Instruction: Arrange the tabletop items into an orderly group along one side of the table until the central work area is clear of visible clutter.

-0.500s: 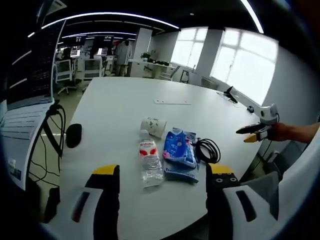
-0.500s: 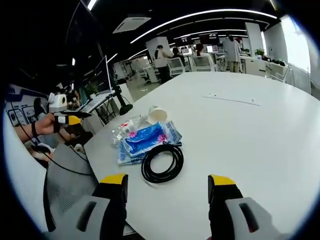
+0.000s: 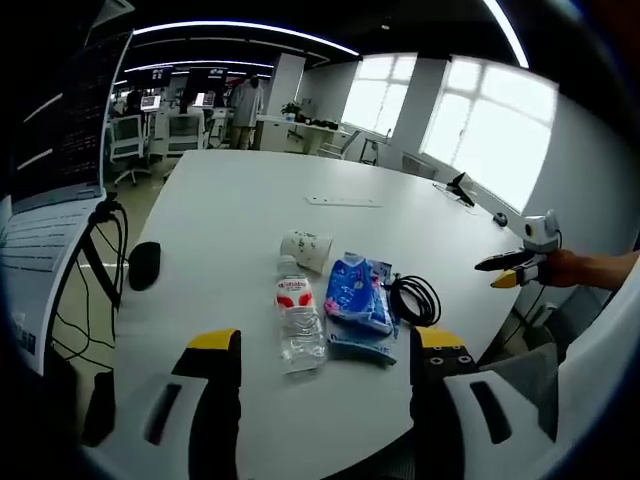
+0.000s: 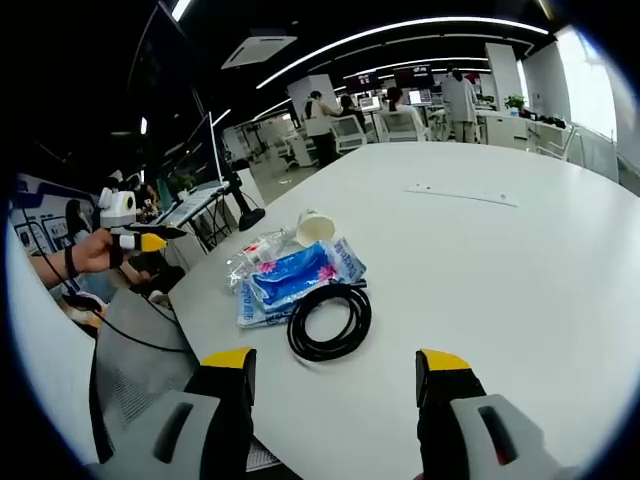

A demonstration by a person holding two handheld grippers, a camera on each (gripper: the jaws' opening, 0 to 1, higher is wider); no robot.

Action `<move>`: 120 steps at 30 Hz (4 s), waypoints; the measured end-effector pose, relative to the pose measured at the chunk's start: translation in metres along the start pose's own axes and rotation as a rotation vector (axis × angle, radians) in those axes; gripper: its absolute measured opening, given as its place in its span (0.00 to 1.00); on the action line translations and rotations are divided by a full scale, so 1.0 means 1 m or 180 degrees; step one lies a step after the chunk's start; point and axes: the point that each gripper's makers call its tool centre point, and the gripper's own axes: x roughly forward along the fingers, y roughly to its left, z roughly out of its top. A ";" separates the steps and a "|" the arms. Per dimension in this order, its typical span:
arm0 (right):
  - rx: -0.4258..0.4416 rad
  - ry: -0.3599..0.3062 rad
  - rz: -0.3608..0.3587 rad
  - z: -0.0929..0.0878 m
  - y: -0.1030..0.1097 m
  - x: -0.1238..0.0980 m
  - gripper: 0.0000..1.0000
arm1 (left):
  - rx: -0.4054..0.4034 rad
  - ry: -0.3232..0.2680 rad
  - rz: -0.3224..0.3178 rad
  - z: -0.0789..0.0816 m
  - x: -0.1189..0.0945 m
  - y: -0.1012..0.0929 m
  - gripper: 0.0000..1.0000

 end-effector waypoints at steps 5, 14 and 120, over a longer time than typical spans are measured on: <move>0.0021 0.0005 -0.0012 -0.002 0.006 -0.001 0.66 | -0.0061 -0.0034 -0.0002 -0.002 0.003 0.003 0.69; 0.0033 -0.0004 -0.0022 -0.001 0.011 -0.001 0.66 | -0.0145 -0.0030 0.0006 -0.006 0.001 0.000 0.66; 0.0272 0.0193 0.0062 -0.018 0.014 0.013 0.64 | -0.0982 0.1157 0.0658 -0.032 0.177 0.039 0.47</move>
